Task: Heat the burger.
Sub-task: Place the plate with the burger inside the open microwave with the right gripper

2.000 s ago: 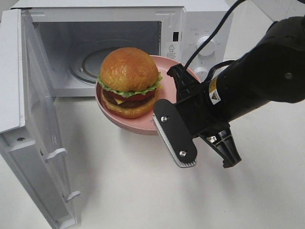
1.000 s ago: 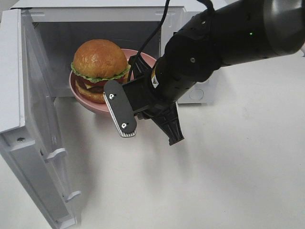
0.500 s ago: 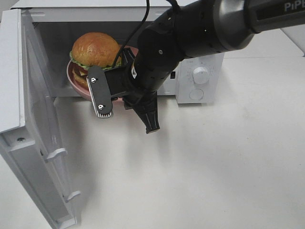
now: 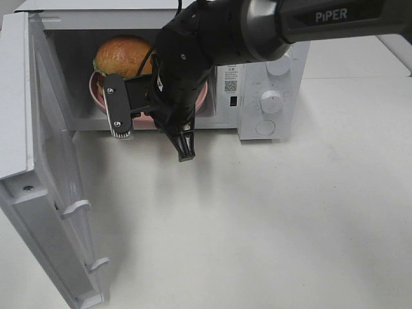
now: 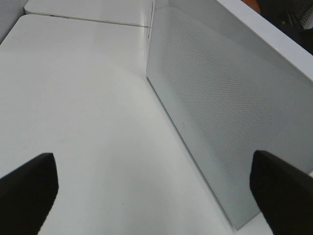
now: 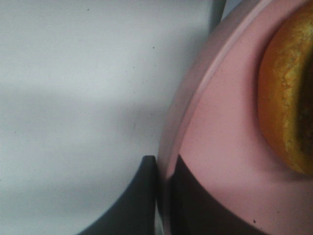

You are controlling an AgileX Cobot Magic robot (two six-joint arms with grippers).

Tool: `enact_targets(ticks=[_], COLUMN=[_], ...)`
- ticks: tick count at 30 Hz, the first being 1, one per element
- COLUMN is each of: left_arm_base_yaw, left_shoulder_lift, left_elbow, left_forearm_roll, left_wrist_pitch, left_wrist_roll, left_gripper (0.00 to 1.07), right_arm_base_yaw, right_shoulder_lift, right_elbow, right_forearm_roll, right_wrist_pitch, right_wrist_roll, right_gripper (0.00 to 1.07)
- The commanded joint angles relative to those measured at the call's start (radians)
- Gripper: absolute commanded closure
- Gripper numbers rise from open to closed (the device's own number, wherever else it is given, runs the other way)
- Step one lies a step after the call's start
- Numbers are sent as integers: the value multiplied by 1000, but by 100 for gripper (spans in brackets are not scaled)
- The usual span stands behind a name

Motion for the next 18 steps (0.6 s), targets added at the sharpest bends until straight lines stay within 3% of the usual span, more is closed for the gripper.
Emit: enact_targets(ticks=[1,18], left_arm_base_yaw=[-3,-3], left_shoulder_lift=[-17,-17], left_elbow=[0,0], left_forearm_roll=[-4,-4], left_wrist_pitch=[-3,-3], left_wrist_roll=[1,1], left_gripper=[7,7], right_arm_base_yaw=[-4,-17], right_shoulder_lift=[-1,109], right_elbow=[-33,-186], right_forearm_roll=[-23,-23], right_wrist_pitch=[-45,-32], right_wrist_roll=[7,11], right_gripper=[107,107])
